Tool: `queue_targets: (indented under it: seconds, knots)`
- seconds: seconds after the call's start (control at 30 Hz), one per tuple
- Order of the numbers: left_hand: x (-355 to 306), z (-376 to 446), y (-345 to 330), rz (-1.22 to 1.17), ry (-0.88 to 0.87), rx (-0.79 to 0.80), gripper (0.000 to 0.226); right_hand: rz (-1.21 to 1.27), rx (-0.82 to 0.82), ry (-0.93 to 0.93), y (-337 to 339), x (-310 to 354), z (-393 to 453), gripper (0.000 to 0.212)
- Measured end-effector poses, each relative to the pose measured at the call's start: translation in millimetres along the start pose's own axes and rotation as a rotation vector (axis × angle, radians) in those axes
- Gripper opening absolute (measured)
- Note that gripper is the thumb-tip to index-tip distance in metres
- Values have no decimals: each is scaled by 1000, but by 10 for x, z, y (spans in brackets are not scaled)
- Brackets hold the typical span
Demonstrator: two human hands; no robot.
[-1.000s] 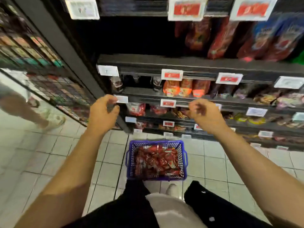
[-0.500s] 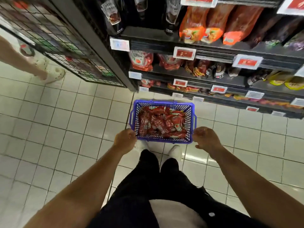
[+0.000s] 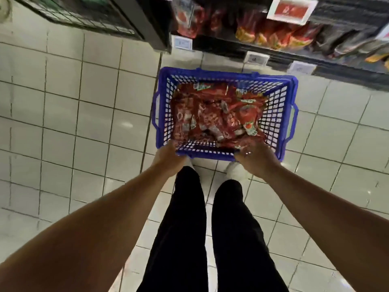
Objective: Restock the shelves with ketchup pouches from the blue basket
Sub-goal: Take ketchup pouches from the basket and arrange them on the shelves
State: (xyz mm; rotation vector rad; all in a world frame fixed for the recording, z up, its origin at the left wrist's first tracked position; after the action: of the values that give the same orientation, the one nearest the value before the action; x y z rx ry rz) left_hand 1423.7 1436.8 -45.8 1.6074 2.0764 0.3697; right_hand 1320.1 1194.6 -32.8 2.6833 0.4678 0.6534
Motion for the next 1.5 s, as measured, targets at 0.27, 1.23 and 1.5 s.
queue_targets:
  seconds: [0.27, 1.23, 1.5]
  knots:
    - [78, 1622, -525, -103, 101, -166, 94, -245, -80, -12, -941, -61, 1700, 100]
    - [-376, 308, 390, -916, -110, 196, 49, 1303, 28, 19, 507, 648, 308, 62]
    - [-1286, -1914, 1577, -866, -320, 326, 40, 1225, 1, 287, 1545, 1743, -1730, 58]
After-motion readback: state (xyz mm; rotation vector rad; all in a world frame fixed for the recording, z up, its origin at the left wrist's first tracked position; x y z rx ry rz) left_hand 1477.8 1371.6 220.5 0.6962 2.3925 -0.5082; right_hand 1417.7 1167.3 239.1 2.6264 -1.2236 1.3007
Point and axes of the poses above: each hand's wrist, its own z-axis towards the middle knuckle, its own y-axis out of the back of the hand, x = y × z, the point moved 5 cm from there along z, towards the middle knuckle, and after that the axes turned 2 degrees about x, right-handed, at the moved point
